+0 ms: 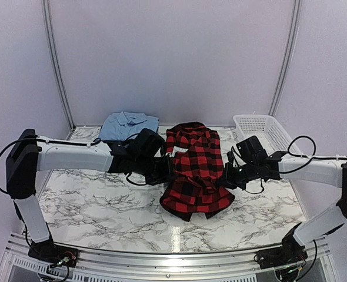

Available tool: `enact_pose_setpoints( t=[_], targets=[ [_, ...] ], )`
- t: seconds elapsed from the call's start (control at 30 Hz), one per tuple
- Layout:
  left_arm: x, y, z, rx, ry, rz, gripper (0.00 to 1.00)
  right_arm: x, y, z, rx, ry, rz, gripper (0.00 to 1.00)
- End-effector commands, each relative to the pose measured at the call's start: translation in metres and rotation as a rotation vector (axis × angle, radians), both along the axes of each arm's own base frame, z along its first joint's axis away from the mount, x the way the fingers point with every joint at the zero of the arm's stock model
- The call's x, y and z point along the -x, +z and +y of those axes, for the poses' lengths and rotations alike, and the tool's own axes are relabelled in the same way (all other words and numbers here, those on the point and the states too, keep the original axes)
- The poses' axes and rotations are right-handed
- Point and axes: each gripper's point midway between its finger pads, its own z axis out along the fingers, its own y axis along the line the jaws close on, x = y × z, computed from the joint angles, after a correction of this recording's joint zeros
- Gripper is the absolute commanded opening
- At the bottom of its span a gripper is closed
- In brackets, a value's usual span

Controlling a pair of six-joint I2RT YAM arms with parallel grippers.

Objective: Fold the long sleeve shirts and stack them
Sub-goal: Fold the rectangle-folded shirt at the center of the board.

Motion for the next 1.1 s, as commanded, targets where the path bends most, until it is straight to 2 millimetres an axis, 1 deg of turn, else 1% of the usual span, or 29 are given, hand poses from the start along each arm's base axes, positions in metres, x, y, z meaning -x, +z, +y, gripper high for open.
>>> enact_pose_setpoints(
  t=[0.0, 0.03, 0.07, 0.1, 0.13, 0.23, 0.27, 0.37, 0.43, 0.47, 0.5, 0.53, 0.6, 0.63, 0.67, 0.7, 0.73, 0.8, 0.87, 0.97, 1.07],
  targets=[
    [-0.028, -0.008, 0.002, -0.022, 0.008, 0.011, 0.00, -0.037, 0.014, -0.002, -0.019, 0.001, -0.047, 0.00],
    [-0.036, -0.011, 0.001, -0.022, 0.011, 0.013, 0.00, -0.046, 0.013, -0.004, -0.017, -0.007, -0.048, 0.00],
    [-0.044, -0.010, 0.001, -0.015, 0.021, 0.012, 0.00, -0.053, 0.012, -0.006, -0.016, -0.011, -0.044, 0.00],
    [-0.052, -0.014, 0.001, -0.012, 0.028, 0.022, 0.00, -0.061, 0.009, -0.006, -0.019, -0.014, -0.042, 0.00],
    [-0.060, -0.022, 0.002, -0.017, 0.038, 0.033, 0.00, -0.068, 0.006, -0.007, -0.022, -0.015, -0.040, 0.00],
    [-0.086, -0.032, 0.005, -0.019, 0.064, 0.036, 0.00, -0.087, -0.001, -0.010, -0.031, -0.026, -0.041, 0.00],
    [-0.092, -0.036, 0.006, -0.020, 0.068, 0.039, 0.00, -0.092, -0.008, -0.010, -0.031, -0.028, -0.032, 0.00],
    [-0.110, -0.046, 0.009, -0.019, 0.086, 0.047, 0.00, -0.105, -0.013, -0.009, -0.041, -0.017, -0.038, 0.01],
    [-0.117, -0.052, 0.012, -0.018, 0.089, 0.048, 0.01, -0.111, -0.012, -0.008, -0.032, -0.013, -0.056, 0.05],
    [-0.119, -0.053, 0.012, -0.017, 0.088, 0.042, 0.04, -0.114, -0.010, -0.008, -0.027, -0.010, -0.068, 0.08],
    [-0.121, -0.054, 0.012, -0.015, 0.083, 0.038, 0.10, -0.117, -0.008, -0.008, -0.020, -0.008, -0.083, 0.13],
    [-0.122, -0.053, 0.013, -0.011, 0.079, 0.033, 0.21, -0.119, -0.006, -0.009, -0.012, -0.008, -0.095, 0.20],
    [-0.124, -0.046, 0.017, -0.011, 0.082, 0.010, 0.36, -0.121, -0.002, -0.010, -0.003, -0.004, -0.113, 0.36],
    [-0.126, -0.040, 0.020, -0.014, 0.086, -0.010, 0.49, -0.120, 0.001, -0.012, 0.005, 0.001, -0.125, 0.40],
    [-0.128, -0.033, 0.023, -0.016, 0.087, -0.030, 0.57, -0.120, 0.004, -0.014, 0.019, 0.002, -0.138, 0.44],
    [-0.130, -0.027, 0.027, -0.019, 0.087, -0.053, 0.64, -0.119, 0.007, -0.018, 0.041, -0.001, -0.152, 0.48],
    [-0.131, -0.018, 0.029, -0.015, 0.085, -0.073, 0.67, -0.118, 0.009, -0.023, 0.066, -0.002, -0.168, 0.50],
    [-0.130, -0.009, 0.036, -0.028, 0.086, -0.101, 0.69, -0.111, 0.014, -0.032, 0.129, -0.004, -0.193, 0.51],
    [-0.126, -0.008, 0.045, -0.052, 0.089, -0.110, 0.69, -0.106, 0.020, -0.045, 0.226, -0.023, -0.220, 0.51],
    [-0.111, -0.019, 0.052, -0.065, 0.068, -0.076, 0.67, -0.094, 0.021, -0.055, 0.268, -0.018, -0.230, 0.52],
    [-0.090, -0.032, 0.055, -0.069, 0.035, -0.038, 0.66, -0.077, 0.015, -0.051, 0.248, 0.036, -0.239, 0.55]
  ],
)
